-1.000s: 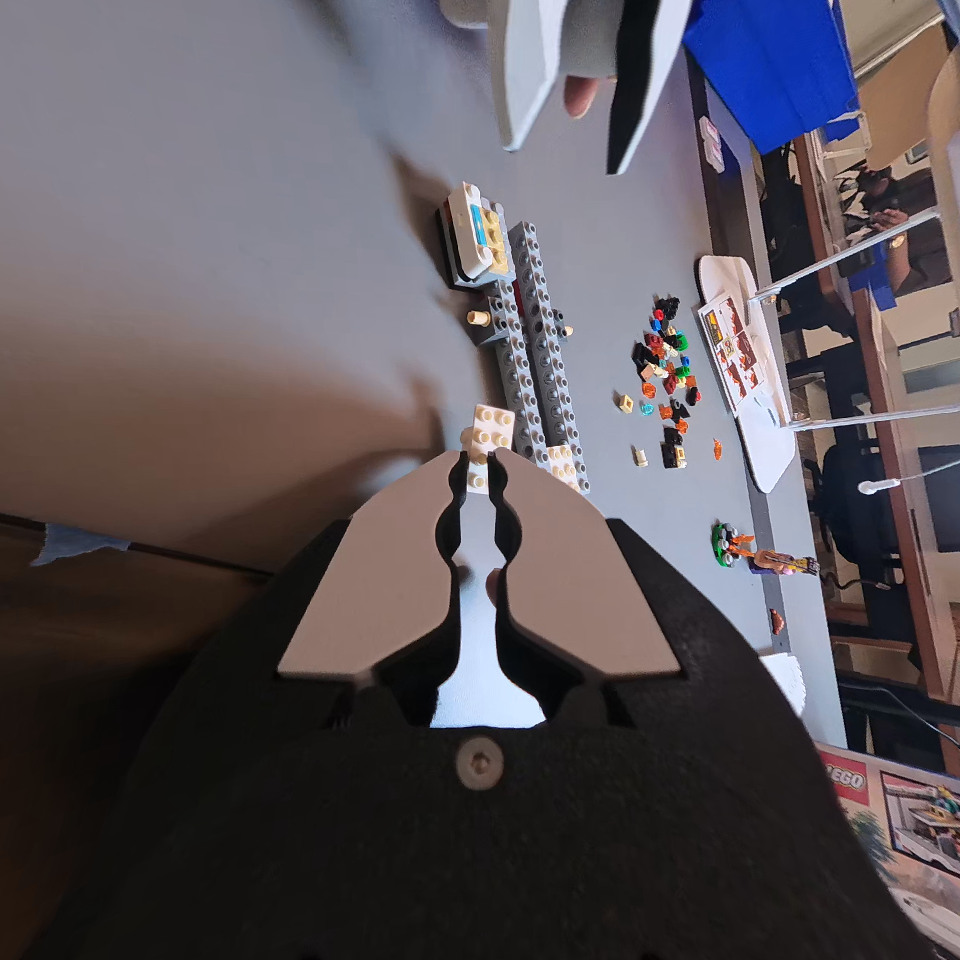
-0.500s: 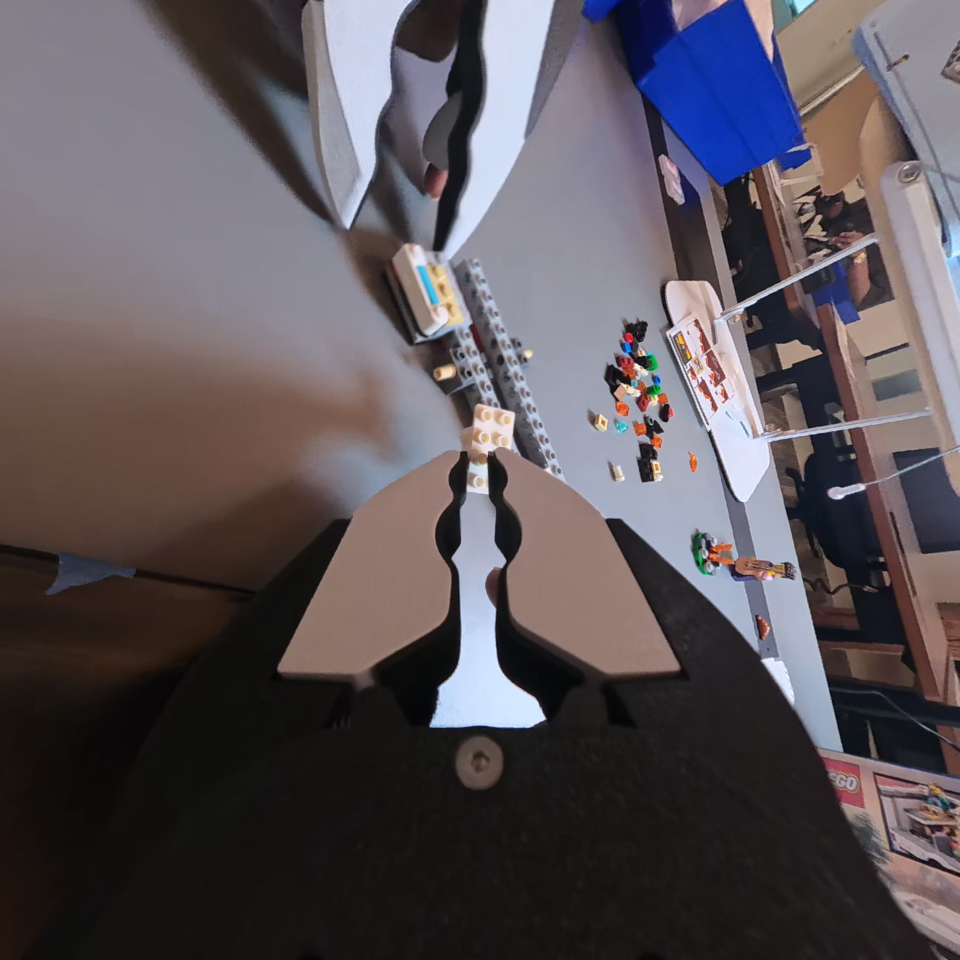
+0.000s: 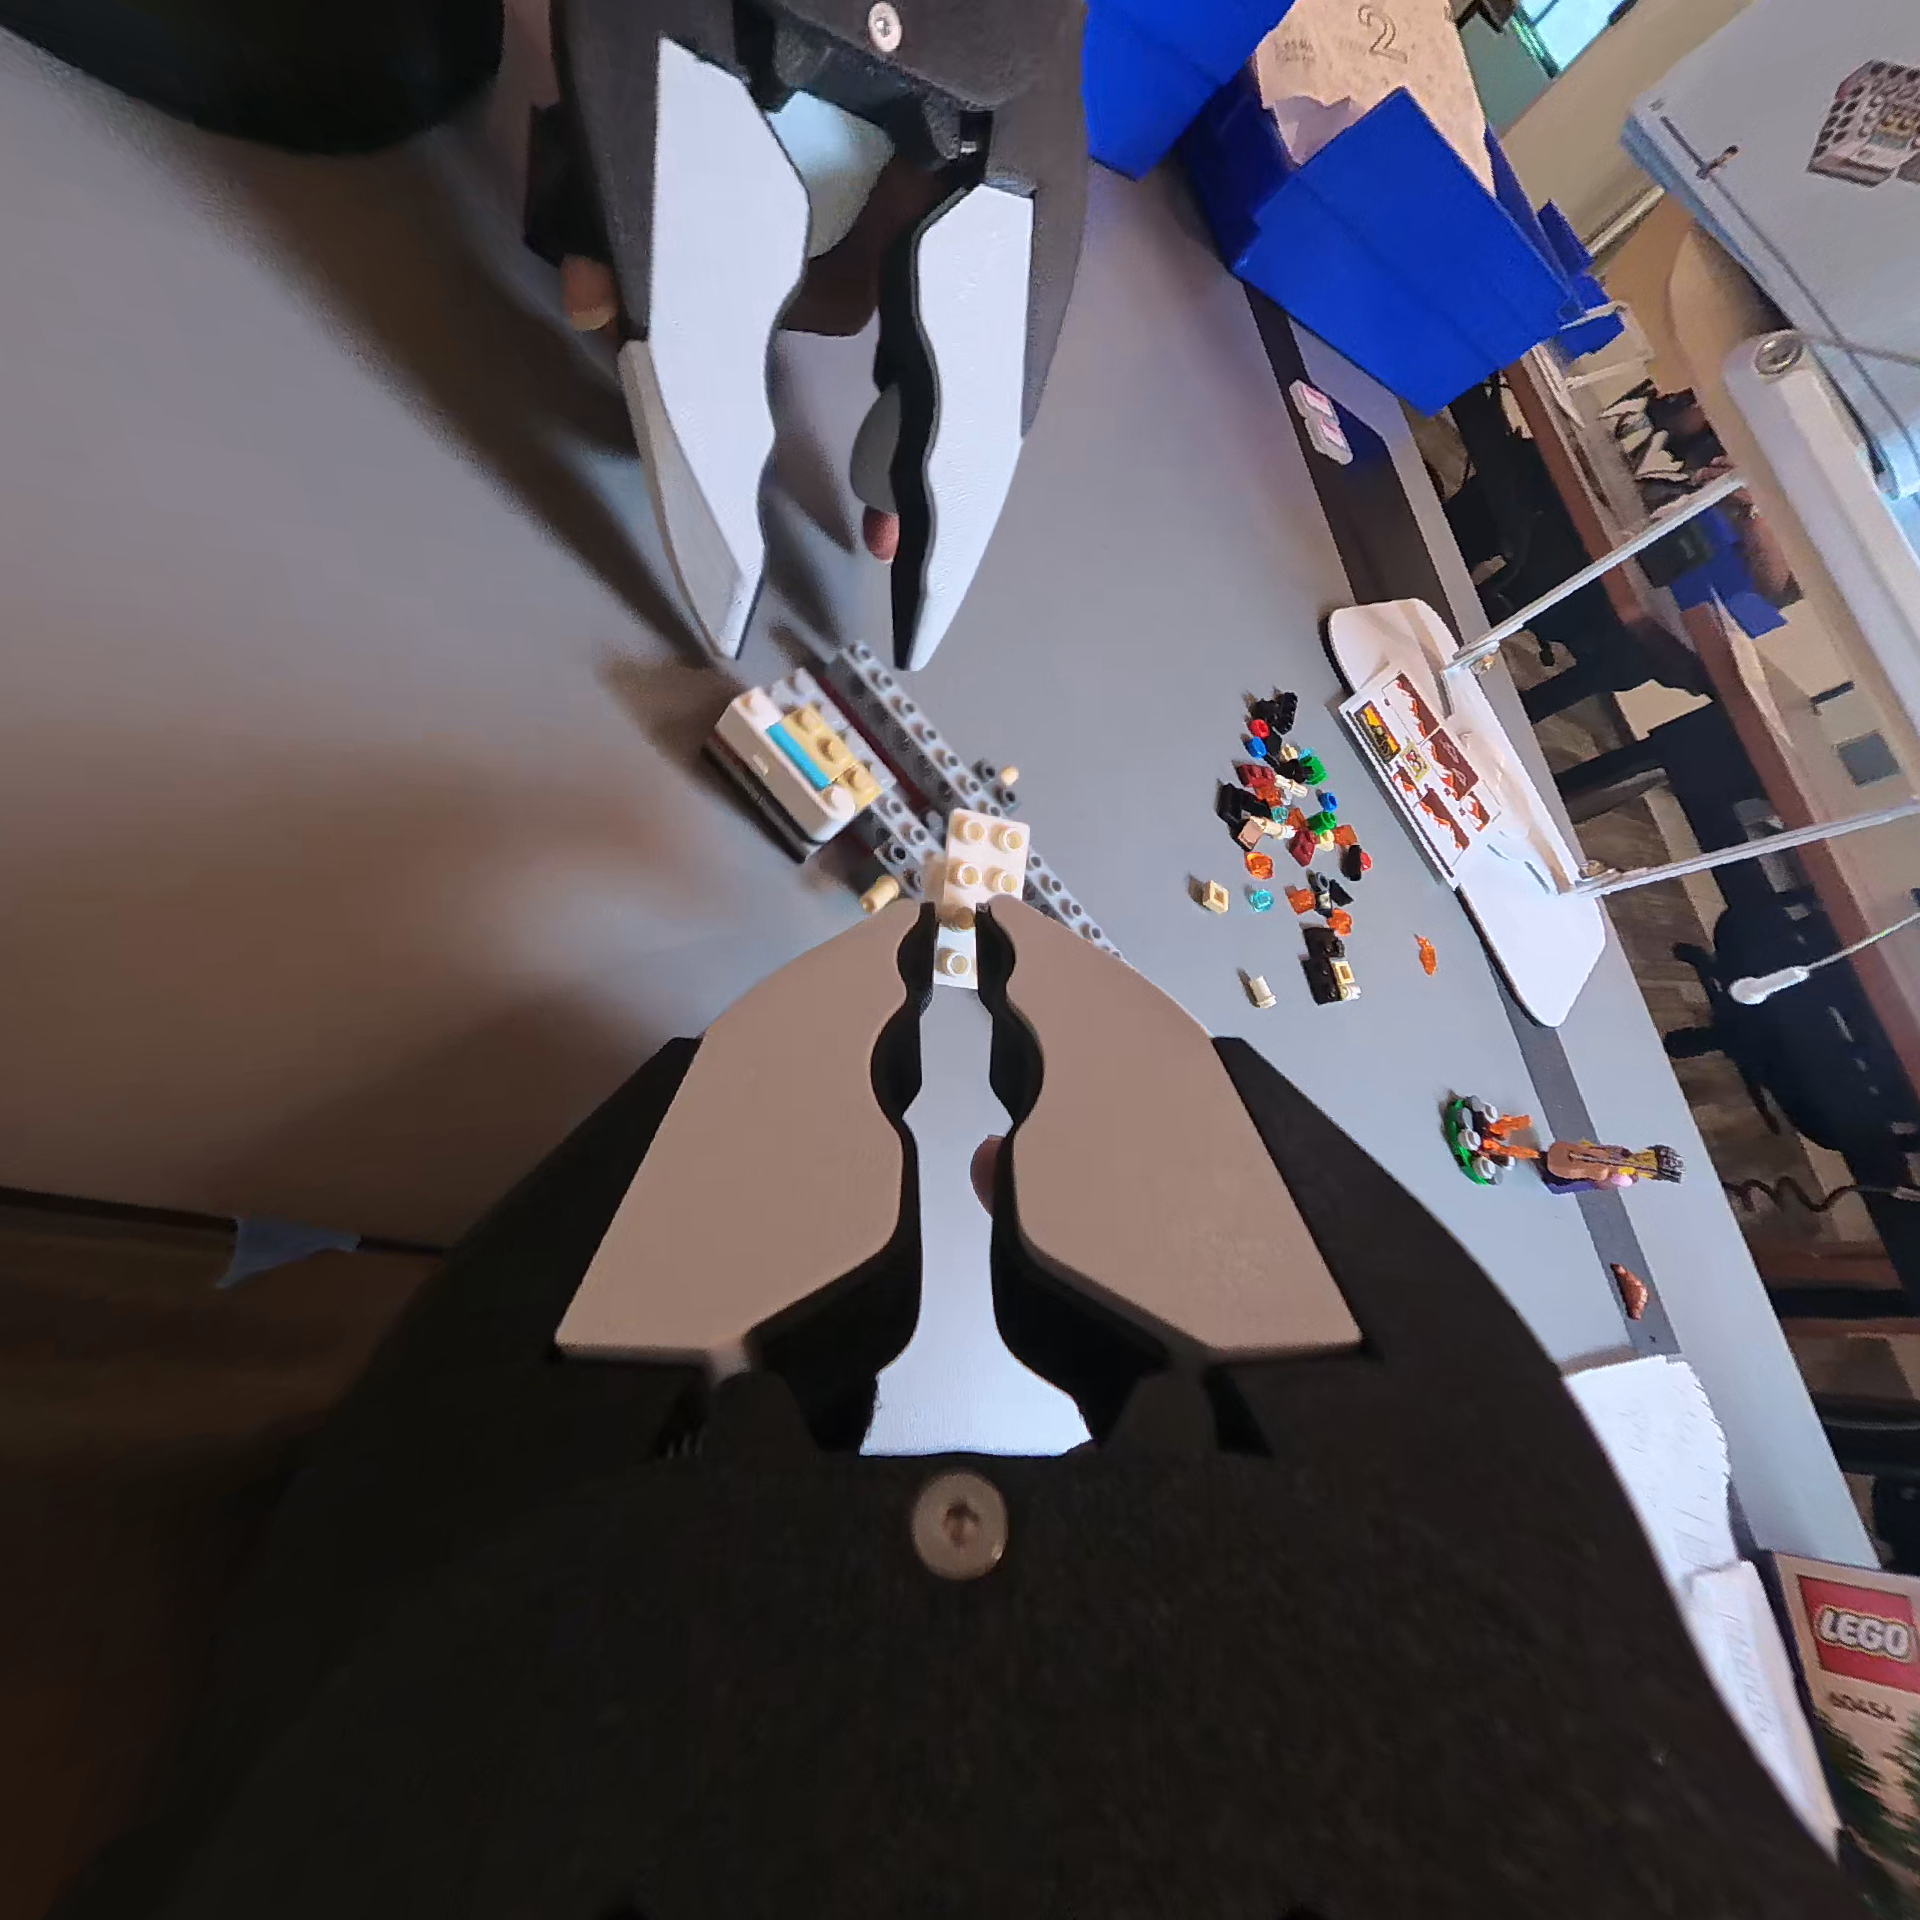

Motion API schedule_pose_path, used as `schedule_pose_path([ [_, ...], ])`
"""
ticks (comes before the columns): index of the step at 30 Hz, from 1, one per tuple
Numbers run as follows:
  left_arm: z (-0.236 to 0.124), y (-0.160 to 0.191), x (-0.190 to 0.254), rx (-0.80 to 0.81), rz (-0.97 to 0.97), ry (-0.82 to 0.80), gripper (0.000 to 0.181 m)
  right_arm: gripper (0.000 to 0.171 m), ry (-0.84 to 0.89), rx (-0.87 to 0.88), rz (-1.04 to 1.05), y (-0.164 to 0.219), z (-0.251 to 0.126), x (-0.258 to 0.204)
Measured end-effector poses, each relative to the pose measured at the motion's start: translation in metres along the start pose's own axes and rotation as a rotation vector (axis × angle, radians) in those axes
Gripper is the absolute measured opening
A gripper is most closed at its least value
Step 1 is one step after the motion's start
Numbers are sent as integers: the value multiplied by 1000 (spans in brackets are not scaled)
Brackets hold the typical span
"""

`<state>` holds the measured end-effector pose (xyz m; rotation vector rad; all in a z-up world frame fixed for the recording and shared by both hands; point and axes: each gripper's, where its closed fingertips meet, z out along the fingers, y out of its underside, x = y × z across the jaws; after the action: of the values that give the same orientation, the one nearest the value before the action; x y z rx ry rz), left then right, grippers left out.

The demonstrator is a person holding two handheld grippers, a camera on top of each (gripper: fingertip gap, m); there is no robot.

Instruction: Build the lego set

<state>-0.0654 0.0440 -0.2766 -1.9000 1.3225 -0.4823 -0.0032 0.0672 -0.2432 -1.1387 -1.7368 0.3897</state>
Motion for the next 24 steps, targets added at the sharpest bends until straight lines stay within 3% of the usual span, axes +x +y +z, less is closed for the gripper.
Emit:
schedule_pose_path([
  [1,-1,-2,2,8,4,11,39,7,2,7,10,-1,-1,1],
  [9,-16,-36,-6,164,52,-97,33,7,-48,135,119,-27,-8,-3],
  [15,-24,-71,24,341,1,39,20,7,-165,262,221,-52,-17,-16],
  [24,-15,-65,38,304,-72,157,31,7,-170,210,149,-47,-9,-28],
])
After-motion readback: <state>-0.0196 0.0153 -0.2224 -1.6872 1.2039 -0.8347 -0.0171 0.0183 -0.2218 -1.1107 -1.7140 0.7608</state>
